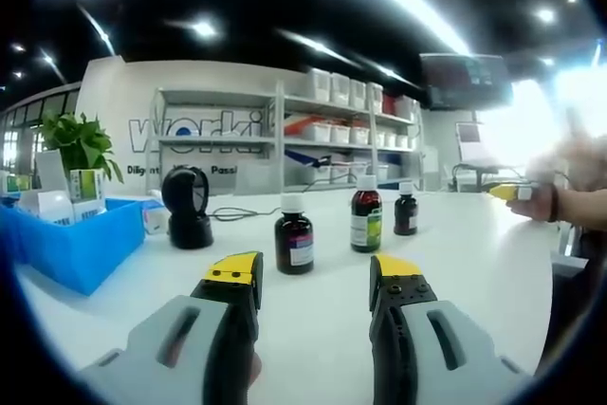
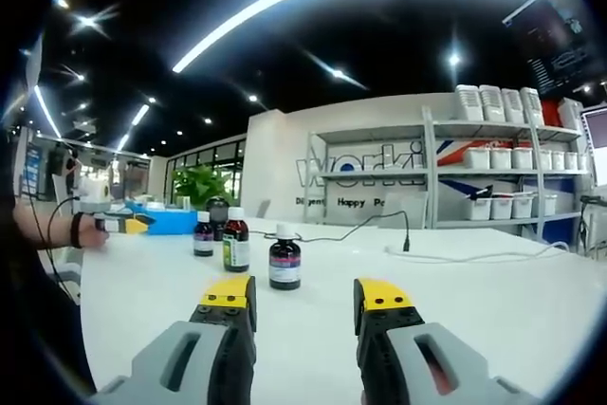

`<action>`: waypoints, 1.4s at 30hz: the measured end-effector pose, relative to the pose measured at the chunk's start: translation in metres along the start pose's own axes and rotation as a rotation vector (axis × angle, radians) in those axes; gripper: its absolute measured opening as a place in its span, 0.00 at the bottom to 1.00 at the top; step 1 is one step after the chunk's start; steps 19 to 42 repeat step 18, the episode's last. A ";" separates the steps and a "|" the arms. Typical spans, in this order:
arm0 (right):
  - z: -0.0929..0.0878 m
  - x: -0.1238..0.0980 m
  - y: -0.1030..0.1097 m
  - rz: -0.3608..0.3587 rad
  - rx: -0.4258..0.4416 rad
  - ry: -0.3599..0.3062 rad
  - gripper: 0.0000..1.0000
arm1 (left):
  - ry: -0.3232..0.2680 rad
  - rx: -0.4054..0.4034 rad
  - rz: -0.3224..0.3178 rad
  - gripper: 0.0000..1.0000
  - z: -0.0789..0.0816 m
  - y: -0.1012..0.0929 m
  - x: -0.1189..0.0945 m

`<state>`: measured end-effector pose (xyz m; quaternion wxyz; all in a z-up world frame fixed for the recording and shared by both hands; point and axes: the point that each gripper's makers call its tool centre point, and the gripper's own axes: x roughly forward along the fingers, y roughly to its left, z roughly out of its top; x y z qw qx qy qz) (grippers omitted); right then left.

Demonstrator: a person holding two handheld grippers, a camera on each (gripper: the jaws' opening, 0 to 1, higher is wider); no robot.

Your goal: Rotate the medicine bottle to make it face forward pick up the medicine bottle inspect the drug traceability code place the medicine on the table

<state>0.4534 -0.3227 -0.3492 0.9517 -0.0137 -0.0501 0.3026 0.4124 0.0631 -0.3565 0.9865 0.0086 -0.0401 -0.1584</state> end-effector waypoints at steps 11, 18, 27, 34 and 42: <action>0.001 -0.001 -0.001 -0.008 -0.001 -0.005 0.35 | 0.002 0.002 -0.004 0.36 0.000 -0.001 0.000; 0.001 0.000 0.000 -0.006 -0.003 -0.004 0.35 | 0.003 0.004 -0.006 0.36 0.000 -0.002 0.000; 0.001 0.000 0.000 -0.006 -0.003 -0.004 0.35 | 0.003 0.004 -0.006 0.36 0.000 -0.002 0.000; 0.001 0.000 0.000 -0.006 -0.003 -0.004 0.35 | 0.003 0.004 -0.006 0.36 0.000 -0.002 0.000; 0.001 0.000 0.000 -0.006 -0.003 -0.004 0.35 | 0.003 0.004 -0.006 0.36 0.000 -0.002 0.000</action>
